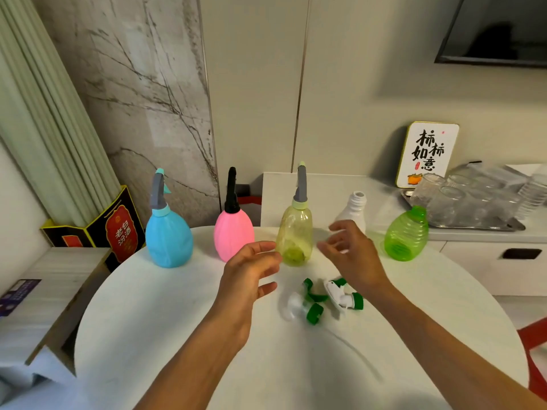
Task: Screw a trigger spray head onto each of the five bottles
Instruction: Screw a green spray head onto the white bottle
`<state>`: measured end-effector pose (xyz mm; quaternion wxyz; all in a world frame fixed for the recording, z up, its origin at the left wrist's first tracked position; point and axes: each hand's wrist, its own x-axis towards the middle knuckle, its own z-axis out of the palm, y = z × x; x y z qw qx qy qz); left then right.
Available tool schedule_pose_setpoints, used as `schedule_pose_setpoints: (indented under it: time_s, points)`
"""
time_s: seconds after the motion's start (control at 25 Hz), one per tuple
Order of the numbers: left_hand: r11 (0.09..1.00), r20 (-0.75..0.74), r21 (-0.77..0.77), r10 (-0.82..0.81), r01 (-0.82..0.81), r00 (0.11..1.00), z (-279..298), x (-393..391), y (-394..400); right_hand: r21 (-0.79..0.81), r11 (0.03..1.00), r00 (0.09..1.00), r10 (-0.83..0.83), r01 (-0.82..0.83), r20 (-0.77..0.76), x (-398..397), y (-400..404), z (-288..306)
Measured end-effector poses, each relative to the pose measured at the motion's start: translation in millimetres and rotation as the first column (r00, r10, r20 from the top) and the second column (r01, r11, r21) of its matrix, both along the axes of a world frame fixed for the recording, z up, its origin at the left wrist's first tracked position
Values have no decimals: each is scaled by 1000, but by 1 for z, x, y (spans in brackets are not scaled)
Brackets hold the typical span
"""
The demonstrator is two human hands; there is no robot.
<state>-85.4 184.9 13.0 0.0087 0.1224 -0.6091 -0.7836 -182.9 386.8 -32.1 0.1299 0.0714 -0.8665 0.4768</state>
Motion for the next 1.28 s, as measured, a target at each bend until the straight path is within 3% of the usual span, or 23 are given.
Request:
schedule_pose_setpoints:
  time_s: [0.08,0.2,0.36,0.52,0.72,0.96,1.08,1.16,1.28]
  points:
    - [1000,-9,-18,2,-3,1000,-4,-1,2,39,985,982,-161,166,-101,1,24,-3]
    - [999,2,-53,3,-3,1000,-9,-2,7,-158,915,918,-387,372,-81,-19,42,-5]
    - [994,29,-107,27,-24,999,-17,-6,6,-102,975,980,-194,197,37,-51,53,-13]
    - [990,-2,-139,-7,6,1000,-19,-7,8,-188,981,998,-51,56,28,-69,51,-11]
    - [984,-54,-173,-47,37,997,-13,-3,16,-171,975,990,-138,139,17,-69,53,-6]
    - [975,-67,-213,-73,58,995,-9,-3,29,-20,984,976,-173,177,135,-46,53,12]
    - [943,-117,-329,-95,52,989,-7,-2,30,-122,964,970,-226,236,90,-14,52,36]
    - [865,-197,-501,-151,33,969,-6,1,29,-281,938,979,-187,202,78,18,47,57]
    - [726,-240,-681,-344,96,908,-5,10,33,-462,882,986,148,-95,80,70,22,68]
